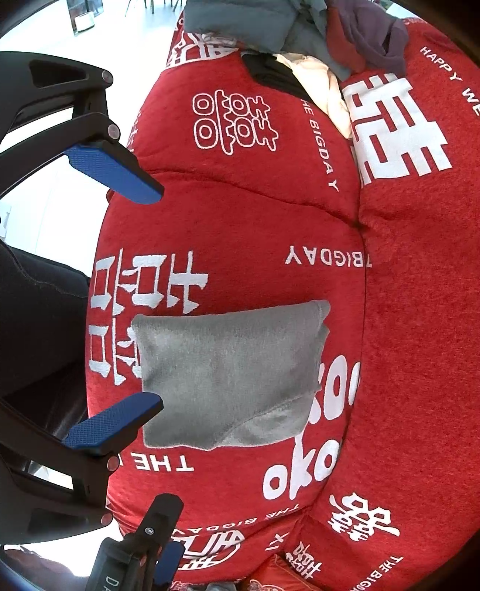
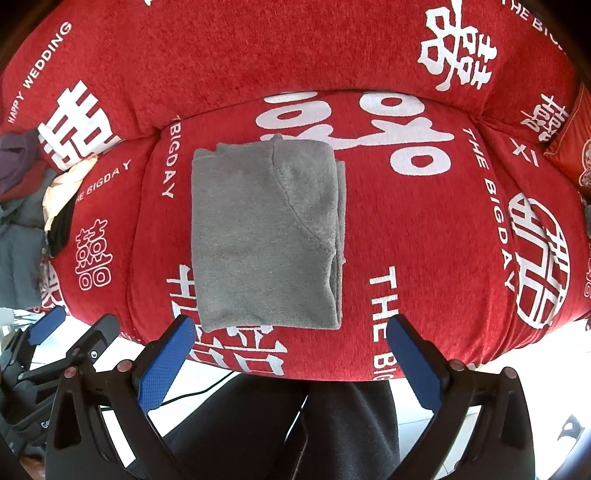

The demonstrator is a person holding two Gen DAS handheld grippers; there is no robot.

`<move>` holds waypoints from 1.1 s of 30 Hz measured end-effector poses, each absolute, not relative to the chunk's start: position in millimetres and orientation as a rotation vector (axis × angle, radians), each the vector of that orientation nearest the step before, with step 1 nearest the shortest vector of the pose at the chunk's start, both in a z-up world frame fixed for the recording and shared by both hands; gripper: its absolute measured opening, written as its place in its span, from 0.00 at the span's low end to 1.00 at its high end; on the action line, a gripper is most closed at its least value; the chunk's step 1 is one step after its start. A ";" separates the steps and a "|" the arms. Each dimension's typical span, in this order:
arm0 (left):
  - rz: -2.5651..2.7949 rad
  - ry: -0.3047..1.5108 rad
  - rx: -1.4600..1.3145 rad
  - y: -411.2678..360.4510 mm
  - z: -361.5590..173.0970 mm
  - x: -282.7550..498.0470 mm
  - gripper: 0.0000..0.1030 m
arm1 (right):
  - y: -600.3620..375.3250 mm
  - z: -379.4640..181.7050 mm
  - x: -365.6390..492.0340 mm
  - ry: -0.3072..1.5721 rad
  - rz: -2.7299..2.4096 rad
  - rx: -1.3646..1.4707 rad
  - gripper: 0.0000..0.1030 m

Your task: Fold small clothes

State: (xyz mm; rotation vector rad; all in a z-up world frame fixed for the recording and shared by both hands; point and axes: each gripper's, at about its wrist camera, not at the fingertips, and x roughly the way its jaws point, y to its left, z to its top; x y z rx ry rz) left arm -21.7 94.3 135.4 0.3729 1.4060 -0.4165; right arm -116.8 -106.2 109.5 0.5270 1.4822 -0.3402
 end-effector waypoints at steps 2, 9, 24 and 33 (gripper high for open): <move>-0.417 1.406 0.371 94.6 135.5 -22.3 0.99 | -106.0 109.6 -116.6 1.483 -0.339 0.527 1.00; -0.415 1.402 0.372 94.8 136.1 -21.9 0.99 | -105.9 110.5 -115.3 1.480 -0.344 0.523 1.00; -0.424 1.398 0.380 91.7 137.8 -19.6 0.99 | -106.4 112.0 -112.7 1.478 -0.347 0.521 1.00; -0.422 1.396 0.383 91.2 137.4 -19.4 0.99 | -105.5 112.3 -111.5 1.480 -0.345 0.520 1.00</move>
